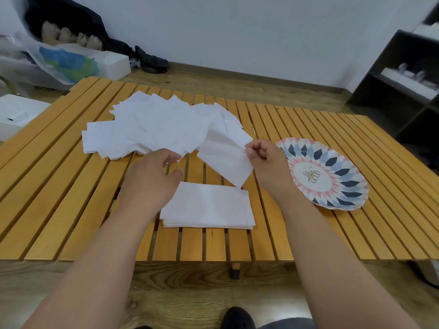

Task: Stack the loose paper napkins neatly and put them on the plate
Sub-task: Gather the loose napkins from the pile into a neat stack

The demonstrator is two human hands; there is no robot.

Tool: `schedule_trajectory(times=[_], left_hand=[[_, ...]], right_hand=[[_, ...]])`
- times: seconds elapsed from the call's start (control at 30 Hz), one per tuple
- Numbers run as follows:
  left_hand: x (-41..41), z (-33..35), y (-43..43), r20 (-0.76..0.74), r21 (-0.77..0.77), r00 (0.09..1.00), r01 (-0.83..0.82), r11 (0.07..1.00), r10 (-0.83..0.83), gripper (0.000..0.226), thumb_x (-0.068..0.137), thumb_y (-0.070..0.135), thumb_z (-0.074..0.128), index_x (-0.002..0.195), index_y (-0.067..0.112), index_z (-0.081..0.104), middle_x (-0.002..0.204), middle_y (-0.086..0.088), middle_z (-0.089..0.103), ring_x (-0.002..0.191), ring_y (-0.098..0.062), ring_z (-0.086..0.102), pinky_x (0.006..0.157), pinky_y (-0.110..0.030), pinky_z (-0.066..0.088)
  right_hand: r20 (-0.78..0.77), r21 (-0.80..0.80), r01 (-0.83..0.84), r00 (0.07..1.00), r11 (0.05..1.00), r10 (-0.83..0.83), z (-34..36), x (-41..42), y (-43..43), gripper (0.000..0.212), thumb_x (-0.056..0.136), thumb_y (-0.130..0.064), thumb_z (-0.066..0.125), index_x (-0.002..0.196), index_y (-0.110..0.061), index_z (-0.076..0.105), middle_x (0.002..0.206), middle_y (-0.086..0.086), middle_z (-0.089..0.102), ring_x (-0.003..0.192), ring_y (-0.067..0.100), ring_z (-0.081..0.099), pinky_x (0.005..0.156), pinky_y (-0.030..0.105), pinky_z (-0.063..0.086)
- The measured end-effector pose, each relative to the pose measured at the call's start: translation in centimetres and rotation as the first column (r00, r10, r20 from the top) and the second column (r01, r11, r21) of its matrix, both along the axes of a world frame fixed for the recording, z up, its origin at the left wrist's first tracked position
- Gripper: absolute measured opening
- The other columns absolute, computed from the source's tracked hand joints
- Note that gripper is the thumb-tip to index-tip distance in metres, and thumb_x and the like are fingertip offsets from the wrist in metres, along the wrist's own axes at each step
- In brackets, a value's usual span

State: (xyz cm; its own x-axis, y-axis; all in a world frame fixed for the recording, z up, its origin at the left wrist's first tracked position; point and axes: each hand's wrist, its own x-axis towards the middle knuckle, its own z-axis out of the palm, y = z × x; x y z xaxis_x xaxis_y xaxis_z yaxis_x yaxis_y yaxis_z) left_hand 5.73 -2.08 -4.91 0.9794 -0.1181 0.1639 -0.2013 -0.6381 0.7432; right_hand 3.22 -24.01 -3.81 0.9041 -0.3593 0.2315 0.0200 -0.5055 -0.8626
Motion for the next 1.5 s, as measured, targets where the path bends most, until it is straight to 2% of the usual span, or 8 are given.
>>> schedule_trajectory(times=[0.23,0.37,0.57,0.73,1.07,1.23,1.37,1.5], left_hand=[[-0.4,1.5,-0.7,-0.173,-0.481,0.977,0.028,0.876,-0.127,0.028,0.091,0.028,0.060,0.119,0.026,0.060,0.110,0.012,0.065,0.104,-0.002,0.059,0.085,-0.025,0.050],[-0.4,1.7,-0.3,-0.298,-0.541,0.940,-0.025,0.841,-0.164,0.020,0.088,0.015,0.066,0.107,0.017,0.067,0.097,-0.002,0.073,0.089,-0.014,0.069,0.070,-0.025,0.058],[-0.3,1.4,0.0,-0.348,-0.452,0.934,-0.094,0.887,-0.078,0.014,0.083,0.005,0.071,0.088,0.017,0.065,0.084,-0.006,0.069,0.071,-0.015,0.067,0.060,-0.022,0.058],[-0.1,0.7,-0.2,-0.361,-0.297,0.931,-0.062,0.953,-0.052,0.019,0.080,0.006,0.073,0.084,0.021,0.063,0.077,-0.006,0.072,0.068,-0.016,0.068,0.070,-0.035,0.059],[0.0,-1.0,0.0,-0.237,0.145,0.970,-0.023,0.989,0.058,0.025,0.082,0.025,0.068,0.107,0.027,0.061,0.096,0.003,0.067,0.091,-0.017,0.063,0.078,-0.040,0.054],[-0.6,-0.5,-0.6,0.031,0.286,0.998,0.040,0.957,-0.051,0.025,0.089,0.019,0.059,0.112,0.027,0.064,0.108,0.004,0.058,0.096,-0.015,0.055,0.072,-0.034,0.051],[-0.9,-0.6,-1.3,-0.069,0.409,0.972,0.231,0.883,-0.223,0.027,0.095,0.020,0.049,0.105,0.032,0.071,0.109,0.008,0.056,0.097,-0.011,0.053,0.068,-0.026,0.043],[-1.1,-0.9,-1.4,-0.098,0.468,0.959,0.279,0.839,-0.264,0.034,0.095,0.018,0.043,0.109,0.034,0.070,0.114,0.008,0.056,0.103,-0.012,0.055,0.067,-0.024,0.042]], right_hand=[[-0.093,0.345,-0.198,0.966,0.917,0.243,1.7,-1.2,1.1,0.018,0.098,-0.014,0.050,0.094,-0.016,0.067,0.091,0.003,0.067,0.081,0.012,0.059,0.063,0.022,0.050],[-0.165,0.377,-0.203,0.945,0.904,0.281,1.5,-1.3,1.1,0.017,0.096,-0.017,0.053,0.099,-0.008,0.067,0.091,0.007,0.063,0.080,0.018,0.055,0.064,0.028,0.043],[-0.356,0.387,-0.224,0.858,0.894,0.369,1.2,-1.6,0.6,0.021,0.085,-0.008,0.067,0.106,-0.008,0.063,0.094,0.003,0.072,0.080,0.010,0.070,0.062,0.022,0.055],[-0.490,0.247,-0.252,0.801,0.936,0.345,0.6,-1.7,1.1,0.028,0.084,-0.002,0.068,0.111,-0.004,0.059,0.096,0.005,0.070,0.083,0.015,0.069,0.062,0.026,0.059],[-0.630,-0.255,-0.330,0.770,0.909,0.103,-1.2,-1.1,2.1,0.027,0.085,-0.029,0.068,0.104,-0.022,0.051,0.074,-0.001,0.067,0.067,0.013,0.067,0.076,0.041,0.057],[-0.578,-0.486,-0.314,0.815,0.815,-0.031,-1.1,-1.0,1.8,0.032,0.087,-0.047,0.059,0.106,-0.026,0.045,0.085,-0.008,0.056,0.084,0.014,0.057,0.062,0.030,0.046],[-0.398,-0.552,-0.180,0.915,0.815,-0.067,-1.2,-0.6,1.6,0.013,0.091,-0.034,0.054,0.097,-0.024,0.050,0.076,-0.007,0.056,0.077,0.016,0.056,0.060,0.031,0.045],[-0.251,-0.608,-0.187,0.967,0.772,0.036,-0.3,0.3,3.1,0.018,0.091,-0.018,0.050,0.107,-0.020,0.059,0.109,-0.004,0.058,0.100,0.015,0.052,0.075,0.033,0.048]])
